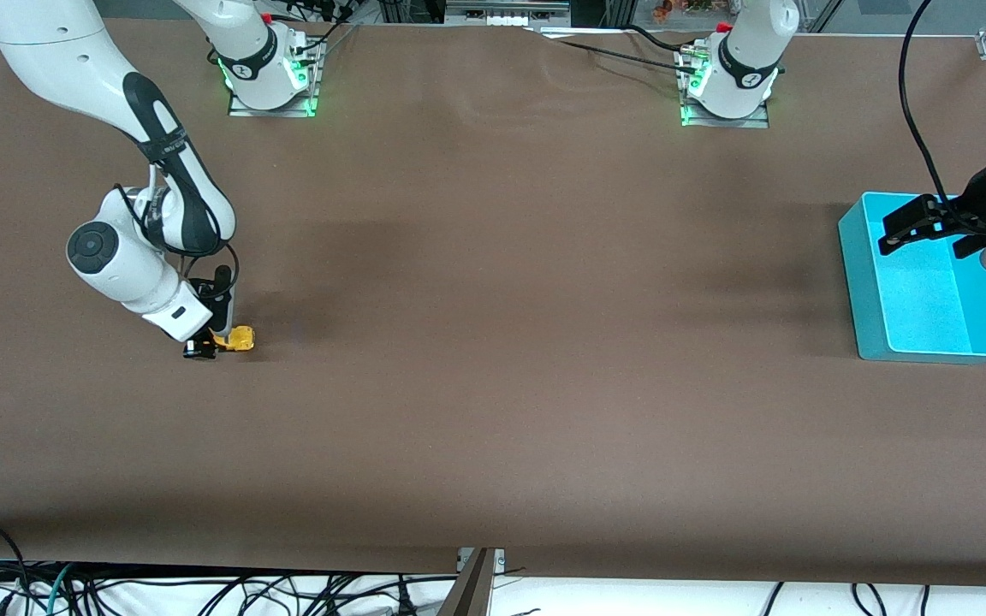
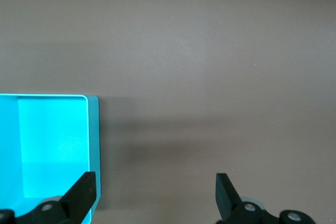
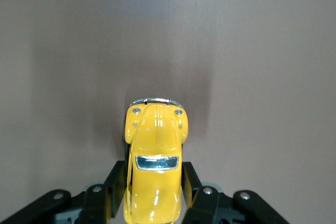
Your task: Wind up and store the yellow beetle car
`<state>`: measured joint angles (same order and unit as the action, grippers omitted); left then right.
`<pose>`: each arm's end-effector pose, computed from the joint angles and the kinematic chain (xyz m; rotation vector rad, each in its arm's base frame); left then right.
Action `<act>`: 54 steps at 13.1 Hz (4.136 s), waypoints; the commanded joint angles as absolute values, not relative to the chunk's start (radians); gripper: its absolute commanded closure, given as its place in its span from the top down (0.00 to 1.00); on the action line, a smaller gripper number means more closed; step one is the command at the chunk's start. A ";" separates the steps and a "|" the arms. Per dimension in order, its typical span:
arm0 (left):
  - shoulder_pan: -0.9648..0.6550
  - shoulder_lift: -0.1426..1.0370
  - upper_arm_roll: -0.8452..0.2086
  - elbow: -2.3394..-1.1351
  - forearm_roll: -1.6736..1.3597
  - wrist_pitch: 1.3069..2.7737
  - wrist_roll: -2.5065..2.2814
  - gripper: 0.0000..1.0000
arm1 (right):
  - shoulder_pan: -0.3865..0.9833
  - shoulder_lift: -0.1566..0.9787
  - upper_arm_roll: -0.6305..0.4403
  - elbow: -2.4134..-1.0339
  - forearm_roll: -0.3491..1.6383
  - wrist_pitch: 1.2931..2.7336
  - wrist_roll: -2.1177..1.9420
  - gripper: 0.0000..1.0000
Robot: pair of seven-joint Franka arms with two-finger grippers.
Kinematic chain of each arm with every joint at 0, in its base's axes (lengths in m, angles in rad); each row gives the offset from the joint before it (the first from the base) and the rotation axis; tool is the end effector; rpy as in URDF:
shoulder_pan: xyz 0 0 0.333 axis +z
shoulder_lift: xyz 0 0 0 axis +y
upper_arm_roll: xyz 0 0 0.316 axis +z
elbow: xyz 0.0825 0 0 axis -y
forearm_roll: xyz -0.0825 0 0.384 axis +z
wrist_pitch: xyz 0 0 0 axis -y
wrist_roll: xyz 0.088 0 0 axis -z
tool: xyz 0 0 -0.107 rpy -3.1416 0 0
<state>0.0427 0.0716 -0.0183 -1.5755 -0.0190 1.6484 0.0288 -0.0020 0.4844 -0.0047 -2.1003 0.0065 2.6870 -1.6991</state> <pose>0.5821 0.0127 0.5884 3.1214 -0.0045 0.0029 0.5916 -0.0042 0.1944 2.0363 2.2887 0.1043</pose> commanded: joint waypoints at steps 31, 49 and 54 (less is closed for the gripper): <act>0.089 0.098 -0.008 -1.506 -0.035 1.579 0.023 1.00 | -0.012 0.314 0.118 -1.542 0.028 1.872 -0.619 1.00; 0.126 0.114 -0.009 -2.041 -0.020 1.986 -0.875 1.00 | -0.037 0.169 0.112 -1.462 -0.049 1.761 -0.435 1.00; 0.130 0.133 -0.011 -2.250 -0.021 2.291 -1.143 1.00 | -0.046 0.103 0.098 -1.494 -0.049 1.631 -0.167 1.00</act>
<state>0.1204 0.1481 -0.0029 -2.1747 -0.0189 2.2065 -1.0792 -0.0346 0.1601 0.1027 -1.4525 -0.0387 1.6510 -0.2154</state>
